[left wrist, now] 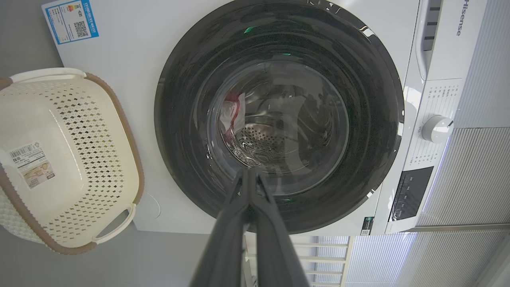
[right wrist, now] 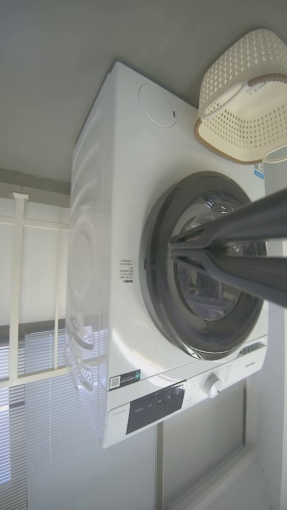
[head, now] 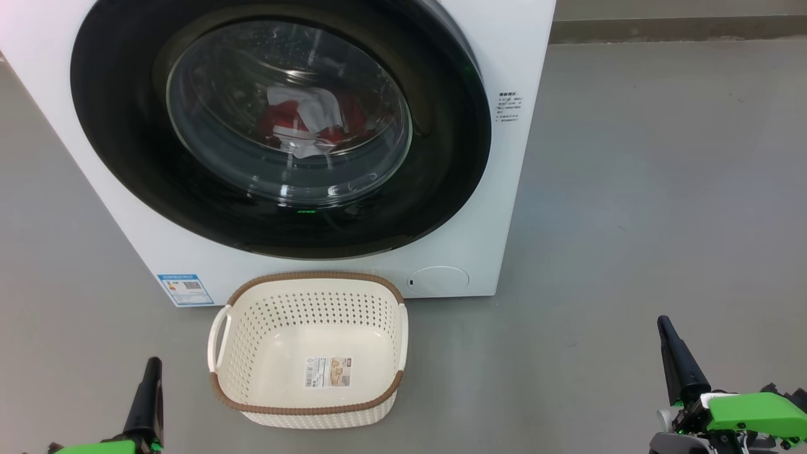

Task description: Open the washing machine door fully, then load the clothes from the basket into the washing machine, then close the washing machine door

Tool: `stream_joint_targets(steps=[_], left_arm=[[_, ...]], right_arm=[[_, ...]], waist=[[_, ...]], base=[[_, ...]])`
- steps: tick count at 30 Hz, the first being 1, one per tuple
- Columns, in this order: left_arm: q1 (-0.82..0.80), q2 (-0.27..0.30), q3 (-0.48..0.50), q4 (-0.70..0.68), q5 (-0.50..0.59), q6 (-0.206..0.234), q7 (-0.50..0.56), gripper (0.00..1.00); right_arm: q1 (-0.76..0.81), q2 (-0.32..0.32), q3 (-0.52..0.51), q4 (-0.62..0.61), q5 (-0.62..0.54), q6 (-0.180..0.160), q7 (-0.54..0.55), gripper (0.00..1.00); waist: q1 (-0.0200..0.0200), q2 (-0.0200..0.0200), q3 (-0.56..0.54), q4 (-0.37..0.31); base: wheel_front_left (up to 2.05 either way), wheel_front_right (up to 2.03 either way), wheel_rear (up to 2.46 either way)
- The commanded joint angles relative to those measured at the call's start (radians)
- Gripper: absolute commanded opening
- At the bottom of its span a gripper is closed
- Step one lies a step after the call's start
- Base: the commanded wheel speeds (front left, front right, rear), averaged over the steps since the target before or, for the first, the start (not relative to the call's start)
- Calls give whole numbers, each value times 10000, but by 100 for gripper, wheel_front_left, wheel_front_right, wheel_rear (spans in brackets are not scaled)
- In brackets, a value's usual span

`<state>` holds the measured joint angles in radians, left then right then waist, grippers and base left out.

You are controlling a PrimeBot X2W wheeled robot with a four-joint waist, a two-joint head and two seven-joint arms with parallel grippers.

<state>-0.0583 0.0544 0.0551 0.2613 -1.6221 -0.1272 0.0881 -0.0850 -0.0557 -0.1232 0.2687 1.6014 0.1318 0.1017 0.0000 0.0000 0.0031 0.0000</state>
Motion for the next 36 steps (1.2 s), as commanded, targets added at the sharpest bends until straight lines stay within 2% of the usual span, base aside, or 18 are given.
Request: stream_joint_targets(steps=[1,36], left_arm=[[-477,131,350,-169,-61,-34,62,0],[-484,67,441,-166,14,-35,134,0]], right_arm=[[-221,-7,173,-244,138,-11,51,0],[-225,18,136,-242,107,-11,81,0]], waist=[[0,0,0,0],[0,0,0,0]], base=[[0,0,0],[0,0,0]])
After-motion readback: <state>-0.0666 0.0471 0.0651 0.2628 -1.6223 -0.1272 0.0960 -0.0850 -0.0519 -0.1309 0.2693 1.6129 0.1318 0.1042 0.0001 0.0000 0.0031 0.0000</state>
